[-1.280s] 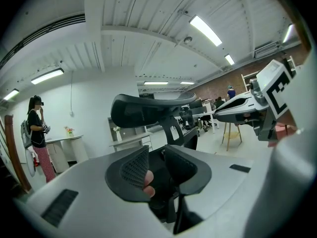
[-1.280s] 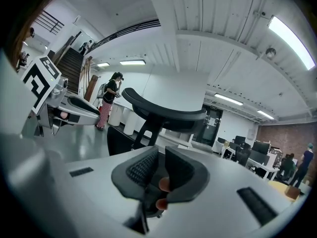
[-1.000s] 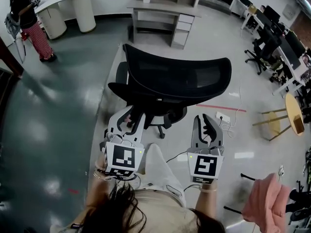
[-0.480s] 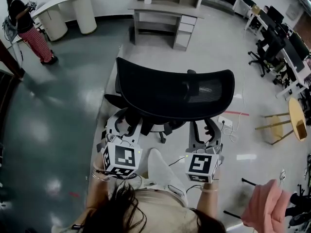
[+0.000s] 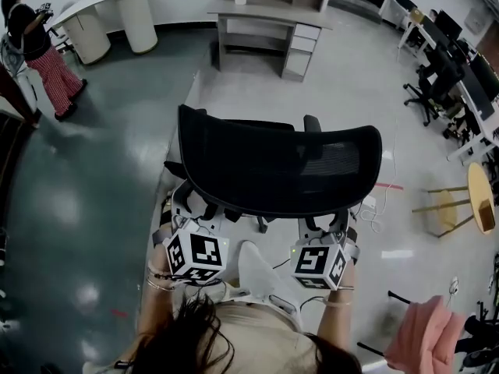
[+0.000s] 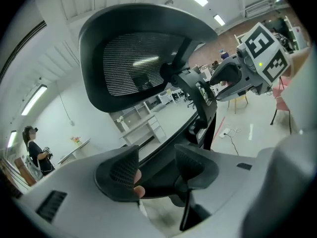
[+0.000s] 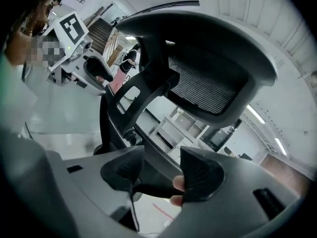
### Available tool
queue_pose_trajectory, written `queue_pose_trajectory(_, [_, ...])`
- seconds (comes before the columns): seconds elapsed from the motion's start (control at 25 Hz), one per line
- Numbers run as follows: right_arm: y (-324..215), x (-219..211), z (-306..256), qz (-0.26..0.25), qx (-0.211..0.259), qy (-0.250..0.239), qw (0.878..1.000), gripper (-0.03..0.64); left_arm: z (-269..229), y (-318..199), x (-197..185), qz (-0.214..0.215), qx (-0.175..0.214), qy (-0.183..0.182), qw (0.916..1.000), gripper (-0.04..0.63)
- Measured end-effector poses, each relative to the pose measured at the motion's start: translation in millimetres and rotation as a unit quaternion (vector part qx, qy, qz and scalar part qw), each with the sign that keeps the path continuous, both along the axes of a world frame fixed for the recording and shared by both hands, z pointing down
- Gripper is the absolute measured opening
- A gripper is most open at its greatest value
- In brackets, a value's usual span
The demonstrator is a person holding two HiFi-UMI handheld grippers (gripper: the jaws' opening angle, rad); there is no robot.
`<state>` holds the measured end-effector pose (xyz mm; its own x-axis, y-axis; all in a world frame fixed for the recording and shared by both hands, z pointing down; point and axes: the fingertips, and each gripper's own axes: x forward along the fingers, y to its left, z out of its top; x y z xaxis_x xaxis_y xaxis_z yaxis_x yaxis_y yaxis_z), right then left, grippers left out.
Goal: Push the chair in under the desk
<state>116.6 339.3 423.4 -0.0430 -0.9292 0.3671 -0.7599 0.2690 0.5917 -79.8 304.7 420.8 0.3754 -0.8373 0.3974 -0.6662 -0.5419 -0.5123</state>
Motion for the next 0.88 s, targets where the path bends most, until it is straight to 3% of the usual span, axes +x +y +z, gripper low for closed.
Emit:
queue_pose_trajectory(0.4, [-15.9, 9.2, 23.9, -0.009, -0.044, 0.058, 0.997, 0.233, 28.6, -4.4, 12.7, 0.034, -0.035, -0.065, 0.9967, 0.221])
queue_pose_trajectory(0.88, [-33.7, 9.0, 35.5, -0.021, -0.087, 0.069, 0.994, 0.235, 27.5, -17.2, 13.4, 0.046, -0.04, -0.079, 0.995, 0.219])
